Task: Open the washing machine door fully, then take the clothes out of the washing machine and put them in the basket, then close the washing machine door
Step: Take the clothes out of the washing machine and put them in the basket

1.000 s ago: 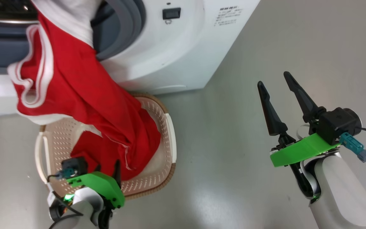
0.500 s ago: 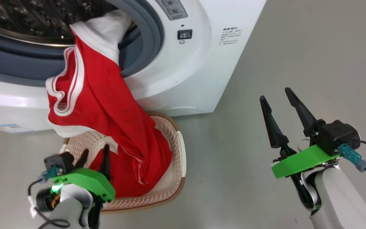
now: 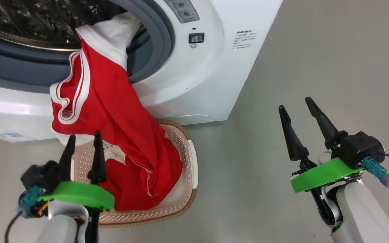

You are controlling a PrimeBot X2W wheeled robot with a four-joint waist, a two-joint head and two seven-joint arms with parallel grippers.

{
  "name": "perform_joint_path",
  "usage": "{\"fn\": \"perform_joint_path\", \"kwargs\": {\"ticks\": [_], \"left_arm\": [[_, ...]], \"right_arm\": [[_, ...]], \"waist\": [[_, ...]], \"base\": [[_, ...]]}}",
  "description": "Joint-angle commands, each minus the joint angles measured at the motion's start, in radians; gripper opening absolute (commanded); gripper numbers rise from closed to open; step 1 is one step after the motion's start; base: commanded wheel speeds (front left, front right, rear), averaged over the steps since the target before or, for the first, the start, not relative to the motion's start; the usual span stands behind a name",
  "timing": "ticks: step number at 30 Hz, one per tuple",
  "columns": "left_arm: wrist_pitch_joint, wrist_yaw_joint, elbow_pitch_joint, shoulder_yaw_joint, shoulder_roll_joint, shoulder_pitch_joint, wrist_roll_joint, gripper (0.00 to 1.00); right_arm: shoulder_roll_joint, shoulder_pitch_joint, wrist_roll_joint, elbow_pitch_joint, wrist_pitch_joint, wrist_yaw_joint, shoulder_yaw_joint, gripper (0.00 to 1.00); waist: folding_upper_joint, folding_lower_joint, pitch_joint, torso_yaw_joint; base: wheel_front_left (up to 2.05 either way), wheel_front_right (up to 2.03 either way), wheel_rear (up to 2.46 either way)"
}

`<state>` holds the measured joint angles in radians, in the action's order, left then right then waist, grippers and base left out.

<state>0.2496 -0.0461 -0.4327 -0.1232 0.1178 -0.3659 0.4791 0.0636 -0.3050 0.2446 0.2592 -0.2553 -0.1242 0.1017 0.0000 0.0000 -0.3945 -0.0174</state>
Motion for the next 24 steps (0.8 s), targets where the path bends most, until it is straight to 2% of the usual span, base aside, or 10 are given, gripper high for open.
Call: {"fn": "perform_joint_path", "kwargs": {"ticks": [1, 12, 18, 24], "left_arm": [[0.012, -0.013, 0.064, 0.033, 0.019, 0.035, -0.027, 1.0], [-0.019, -0.049, 0.211, 0.006, 0.015, 0.099, -0.051, 1.0], [-0.039, -0.073, 0.246, -0.004, 0.033, 0.11, -0.074, 1.0], [-0.054, -0.079, 0.252, -0.008, 0.038, 0.096, -0.074, 1.0]], "right_arm": [[-0.002, 0.014, 0.004, -0.025, -0.006, -0.007, 0.014, 1.0], [-0.003, 0.016, 0.005, -0.024, -0.006, -0.007, 0.017, 1.0], [-0.003, 0.018, 0.006, -0.024, -0.006, -0.007, 0.021, 1.0], [-0.002, 0.017, 0.009, -0.026, -0.006, -0.007, 0.02, 1.0]], "waist": [[0.0, 0.0, -0.001, 0.0], [0.0, 0.0, 0.0, 0.004], [0.0, 0.0, 0.002, 0.0], [0.0, 0.0, 0.0, -0.002]], "base": [[0.0, 0.0, 0.0], [0.0, 0.0, 0.0], [0.0, 0.0, 0.0], [0.0, 0.0, 0.0]]}}
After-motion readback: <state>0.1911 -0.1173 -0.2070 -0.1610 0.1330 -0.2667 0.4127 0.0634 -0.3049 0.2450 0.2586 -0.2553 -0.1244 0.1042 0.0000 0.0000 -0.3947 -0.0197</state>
